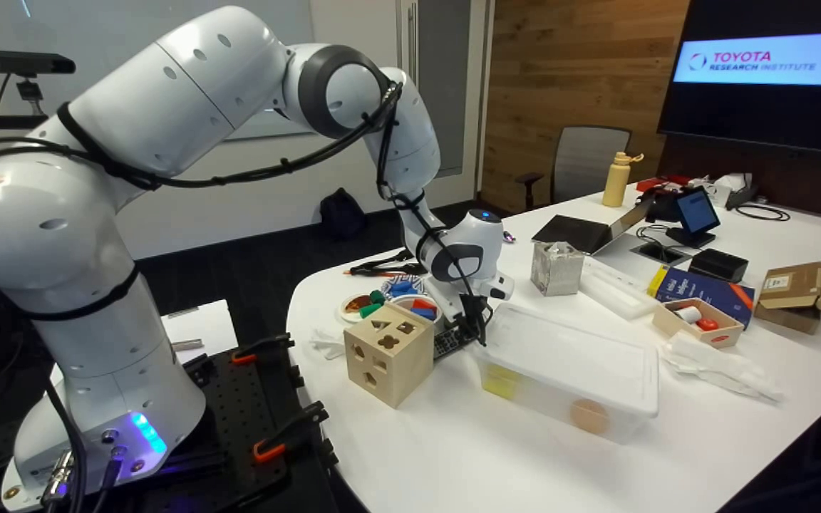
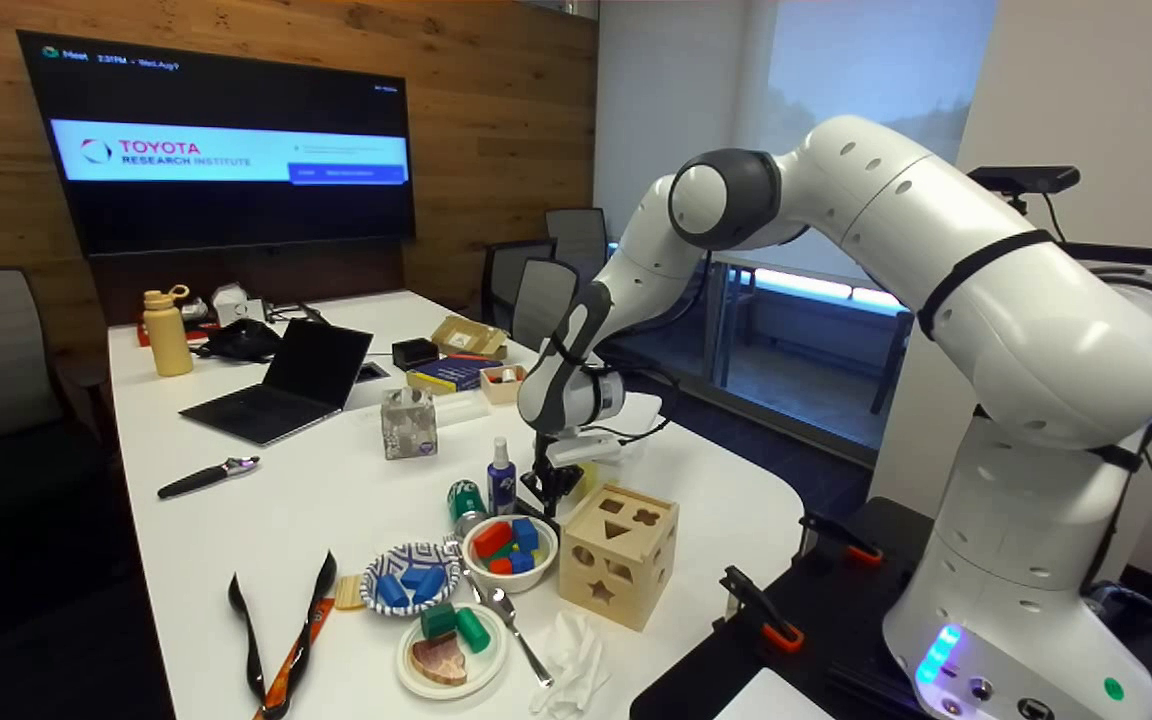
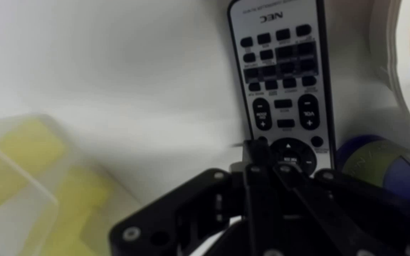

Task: Press the button on the remote

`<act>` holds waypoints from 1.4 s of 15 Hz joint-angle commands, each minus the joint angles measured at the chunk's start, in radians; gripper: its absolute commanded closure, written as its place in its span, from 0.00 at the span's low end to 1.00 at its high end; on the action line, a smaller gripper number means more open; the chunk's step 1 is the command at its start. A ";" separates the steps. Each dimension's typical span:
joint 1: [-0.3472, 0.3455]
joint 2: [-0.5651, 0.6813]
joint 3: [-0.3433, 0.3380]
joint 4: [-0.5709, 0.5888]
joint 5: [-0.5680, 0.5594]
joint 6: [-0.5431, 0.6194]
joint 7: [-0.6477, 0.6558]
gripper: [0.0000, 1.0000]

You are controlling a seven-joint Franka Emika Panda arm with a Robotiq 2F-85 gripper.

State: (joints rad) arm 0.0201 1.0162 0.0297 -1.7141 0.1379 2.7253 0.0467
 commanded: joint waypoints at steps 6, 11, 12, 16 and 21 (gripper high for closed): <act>-0.002 -0.087 0.014 -0.054 -0.005 -0.005 0.013 1.00; 0.031 -0.180 -0.002 -0.102 -0.015 -0.018 0.037 1.00; 0.041 -0.205 -0.010 -0.115 -0.019 -0.024 0.044 1.00; 0.086 -0.302 -0.051 -0.155 -0.039 -0.105 0.101 1.00; 0.113 -0.417 -0.066 -0.158 -0.089 -0.269 0.158 0.53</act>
State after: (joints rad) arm 0.1148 0.6975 -0.0251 -1.8269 0.0769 2.5424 0.1650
